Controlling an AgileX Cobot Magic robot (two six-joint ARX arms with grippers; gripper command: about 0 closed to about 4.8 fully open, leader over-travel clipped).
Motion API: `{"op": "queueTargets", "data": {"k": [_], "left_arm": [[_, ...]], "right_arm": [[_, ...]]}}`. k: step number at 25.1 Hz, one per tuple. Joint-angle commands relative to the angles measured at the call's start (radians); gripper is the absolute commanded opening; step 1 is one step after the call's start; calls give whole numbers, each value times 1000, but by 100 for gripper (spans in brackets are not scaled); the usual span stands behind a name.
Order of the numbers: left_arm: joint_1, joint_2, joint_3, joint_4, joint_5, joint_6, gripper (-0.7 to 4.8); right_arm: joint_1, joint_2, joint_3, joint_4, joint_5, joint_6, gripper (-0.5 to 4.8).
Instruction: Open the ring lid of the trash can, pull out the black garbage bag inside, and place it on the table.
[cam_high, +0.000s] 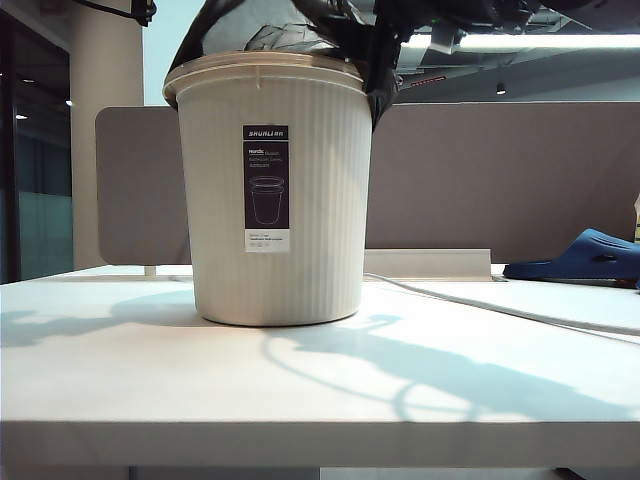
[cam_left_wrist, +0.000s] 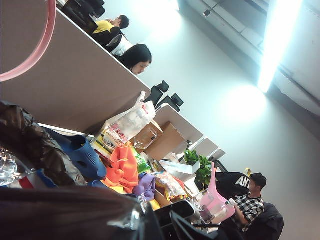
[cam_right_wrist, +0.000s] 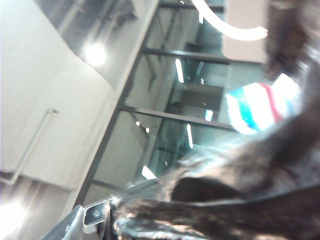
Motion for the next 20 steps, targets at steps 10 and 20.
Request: {"op": "queueTargets", "data": {"k": [10, 20], "left_arm": [[-1, -3, 3, 0, 35, 47, -6], [-1, -3, 3, -10, 42, 60, -6]], "right_arm": [[-25, 21, 51, -117, 46, -5, 208], [-30, 56, 122, -144, 14, -79, -3]]}}
